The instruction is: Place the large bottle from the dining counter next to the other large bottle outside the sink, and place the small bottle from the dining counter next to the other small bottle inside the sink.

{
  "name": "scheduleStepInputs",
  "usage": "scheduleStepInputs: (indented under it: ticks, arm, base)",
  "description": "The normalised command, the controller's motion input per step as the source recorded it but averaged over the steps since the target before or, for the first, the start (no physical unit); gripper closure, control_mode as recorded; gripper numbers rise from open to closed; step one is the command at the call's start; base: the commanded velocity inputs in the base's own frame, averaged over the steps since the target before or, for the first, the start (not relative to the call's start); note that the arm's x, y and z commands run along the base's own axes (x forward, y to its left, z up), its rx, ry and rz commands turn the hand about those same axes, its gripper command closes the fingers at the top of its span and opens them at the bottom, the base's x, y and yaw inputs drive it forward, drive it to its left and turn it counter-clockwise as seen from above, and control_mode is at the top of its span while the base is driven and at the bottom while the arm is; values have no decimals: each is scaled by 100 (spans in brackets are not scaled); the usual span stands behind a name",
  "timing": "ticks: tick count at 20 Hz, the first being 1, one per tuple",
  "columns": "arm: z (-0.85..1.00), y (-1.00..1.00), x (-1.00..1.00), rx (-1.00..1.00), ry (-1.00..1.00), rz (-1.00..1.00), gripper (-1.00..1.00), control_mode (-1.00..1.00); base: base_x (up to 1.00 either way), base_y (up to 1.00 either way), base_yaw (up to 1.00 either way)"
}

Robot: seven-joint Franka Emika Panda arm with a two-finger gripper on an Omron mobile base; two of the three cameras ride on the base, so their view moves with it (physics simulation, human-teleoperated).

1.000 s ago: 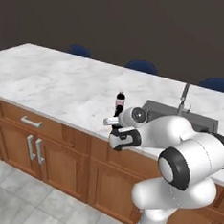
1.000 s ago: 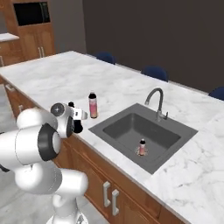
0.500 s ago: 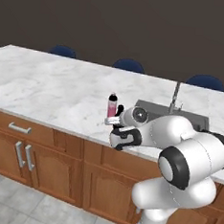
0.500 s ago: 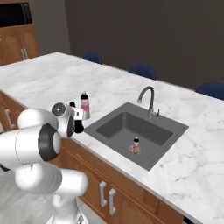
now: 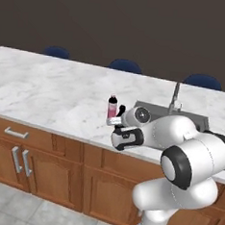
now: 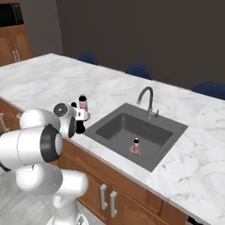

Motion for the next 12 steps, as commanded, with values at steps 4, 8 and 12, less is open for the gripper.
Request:
scheduleStepInputs:
  ticks: [4, 8, 12]
  arm:
    - [0, 0, 0, 0, 0, 0, 100, 100]
    - [0, 0, 0, 0, 0, 0, 100, 100]
    - [0, 0, 0, 0, 0, 0, 100, 100]
  base:
    - [7, 48, -14]
    - [0, 47, -16]
    - [0, 21, -12]
